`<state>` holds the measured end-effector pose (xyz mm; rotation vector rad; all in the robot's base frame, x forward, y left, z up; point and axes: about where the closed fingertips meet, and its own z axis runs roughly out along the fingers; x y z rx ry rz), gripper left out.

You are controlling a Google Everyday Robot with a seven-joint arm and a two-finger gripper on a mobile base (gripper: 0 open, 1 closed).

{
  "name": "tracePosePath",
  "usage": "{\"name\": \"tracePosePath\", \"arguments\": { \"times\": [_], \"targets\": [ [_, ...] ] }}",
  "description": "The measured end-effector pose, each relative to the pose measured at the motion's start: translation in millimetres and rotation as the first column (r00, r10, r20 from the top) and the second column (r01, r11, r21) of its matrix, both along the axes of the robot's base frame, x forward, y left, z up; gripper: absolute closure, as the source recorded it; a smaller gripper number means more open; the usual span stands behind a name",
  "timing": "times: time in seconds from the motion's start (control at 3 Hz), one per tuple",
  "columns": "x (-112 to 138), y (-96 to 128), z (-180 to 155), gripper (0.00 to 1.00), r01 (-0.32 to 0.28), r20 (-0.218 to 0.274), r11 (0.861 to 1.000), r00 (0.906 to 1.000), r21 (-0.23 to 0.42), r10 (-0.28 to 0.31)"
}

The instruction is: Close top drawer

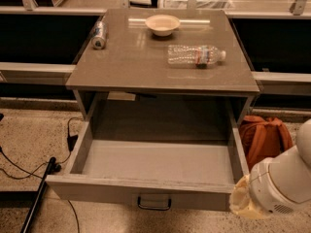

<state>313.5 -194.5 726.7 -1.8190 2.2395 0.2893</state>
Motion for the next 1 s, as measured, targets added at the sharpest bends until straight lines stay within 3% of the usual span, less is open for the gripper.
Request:
{"name": "tracePosePath", "arguments": {
  "times": [0.33, 0.67, 1.0],
  "targets": [
    [-2, 1, -2, 1.00, -0.004, -0.005, 1.000, 1.0000, -0.001, 0.004],
    [4, 8, -20, 1.00, 0.004, 0.005, 0.999, 1.0000, 0.043, -0.004],
    [8, 17, -51, 1.00, 0.003, 0.059, 0.998, 0.9982, 0.064, -0.007]
  ]
}}
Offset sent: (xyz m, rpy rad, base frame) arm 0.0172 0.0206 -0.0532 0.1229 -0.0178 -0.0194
